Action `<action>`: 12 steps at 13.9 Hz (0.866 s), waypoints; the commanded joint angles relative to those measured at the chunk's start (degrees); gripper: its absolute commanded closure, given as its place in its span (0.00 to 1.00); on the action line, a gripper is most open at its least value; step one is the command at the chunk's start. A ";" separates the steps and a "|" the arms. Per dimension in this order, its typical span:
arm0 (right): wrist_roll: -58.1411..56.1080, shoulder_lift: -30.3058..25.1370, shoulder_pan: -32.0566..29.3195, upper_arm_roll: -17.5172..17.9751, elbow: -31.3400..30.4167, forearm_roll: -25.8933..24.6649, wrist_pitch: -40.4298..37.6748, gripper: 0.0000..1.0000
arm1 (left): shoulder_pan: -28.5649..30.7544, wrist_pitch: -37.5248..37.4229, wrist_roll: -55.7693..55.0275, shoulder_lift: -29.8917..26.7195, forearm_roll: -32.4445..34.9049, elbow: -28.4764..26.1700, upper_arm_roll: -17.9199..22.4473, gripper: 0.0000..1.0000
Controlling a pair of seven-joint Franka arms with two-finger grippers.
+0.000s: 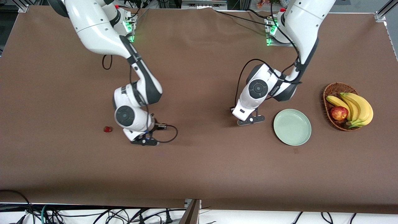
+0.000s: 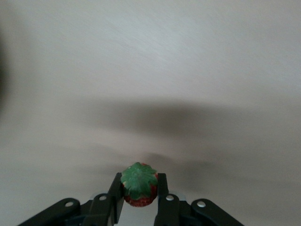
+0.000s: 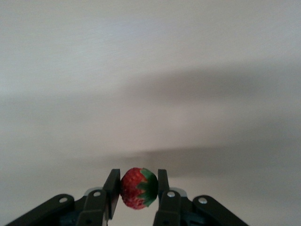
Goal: Collect all strawberries into plate
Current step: 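Drop the strawberry on the plate while the right gripper grasps another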
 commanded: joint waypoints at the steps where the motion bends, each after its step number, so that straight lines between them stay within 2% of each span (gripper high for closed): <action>1: 12.21 1.21 6.15 0.00 1.86 0.24 5.40 0.92 | 3.60 -8.18 7.58 -3.11 3.47 0.40 0.66 1.00; 3: 21.61 2.79 10.99 0.00 2.04 0.24 13.48 0.92 | 8.51 -10.93 15.66 -4.43 8.21 0.40 0.57 1.00; 5: 29.18 5.51 14.86 0.00 4.48 0.24 19.21 0.92 | 12.74 -10.67 25.32 -4.44 8.32 0.66 0.48 1.00; 8: 32.38 10.96 19.17 -0.09 11.69 -0.02 19.93 0.91 | 16.79 -10.15 34.31 -2.86 8.06 1.28 0.48 1.00; 10: 32.46 13.69 20.76 -0.17 14.33 -0.11 21.85 0.89 | 19.16 -8.14 39.23 -0.93 7.62 1.28 0.48 1.00; 11: 32.47 14.39 21.20 -0.17 14.61 -0.11 23.52 0.84 | 20.74 -7.08 41.69 0.13 7.01 1.28 0.31 1.00; 12: 32.47 14.75 21.47 -0.17 14.61 -0.11 24.75 0.68 | 21.19 -6.55 43.37 0.75 6.39 1.28 0.22 0.98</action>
